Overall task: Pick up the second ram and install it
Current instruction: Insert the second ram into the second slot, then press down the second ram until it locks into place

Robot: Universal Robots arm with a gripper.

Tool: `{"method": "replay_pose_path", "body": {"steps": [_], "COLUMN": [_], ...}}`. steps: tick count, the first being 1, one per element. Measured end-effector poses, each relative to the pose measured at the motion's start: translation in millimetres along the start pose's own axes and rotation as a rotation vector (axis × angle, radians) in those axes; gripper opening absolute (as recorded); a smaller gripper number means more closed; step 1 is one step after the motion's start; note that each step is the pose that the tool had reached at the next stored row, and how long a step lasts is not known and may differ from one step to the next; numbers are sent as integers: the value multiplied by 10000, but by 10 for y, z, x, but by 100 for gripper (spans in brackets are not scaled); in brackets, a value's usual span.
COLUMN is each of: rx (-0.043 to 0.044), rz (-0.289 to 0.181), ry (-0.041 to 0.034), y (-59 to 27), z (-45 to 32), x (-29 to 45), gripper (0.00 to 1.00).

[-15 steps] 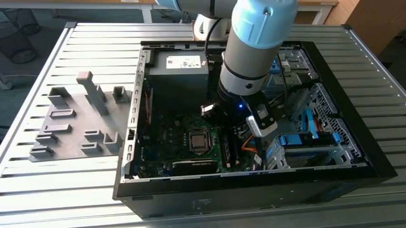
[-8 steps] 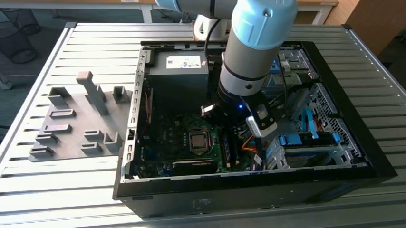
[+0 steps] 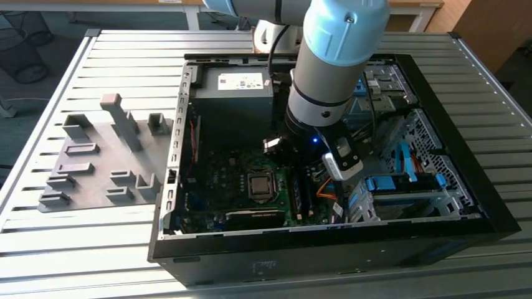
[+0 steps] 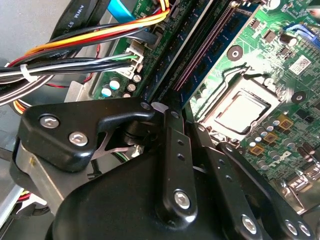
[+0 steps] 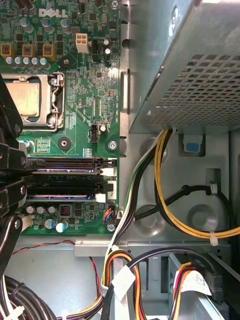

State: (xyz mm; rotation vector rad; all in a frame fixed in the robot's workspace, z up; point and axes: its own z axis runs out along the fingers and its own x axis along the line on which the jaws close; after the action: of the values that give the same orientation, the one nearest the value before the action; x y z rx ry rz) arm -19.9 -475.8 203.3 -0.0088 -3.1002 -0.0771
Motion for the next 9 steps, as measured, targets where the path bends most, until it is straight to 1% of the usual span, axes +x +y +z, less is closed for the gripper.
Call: {"method": "replay_pose_path", "body": {"steps": [9], "rx": [-22], "rz": [-1], "ry": [0], "y": [-1], "z": [10], "x": [-1], "gripper": [14]}}
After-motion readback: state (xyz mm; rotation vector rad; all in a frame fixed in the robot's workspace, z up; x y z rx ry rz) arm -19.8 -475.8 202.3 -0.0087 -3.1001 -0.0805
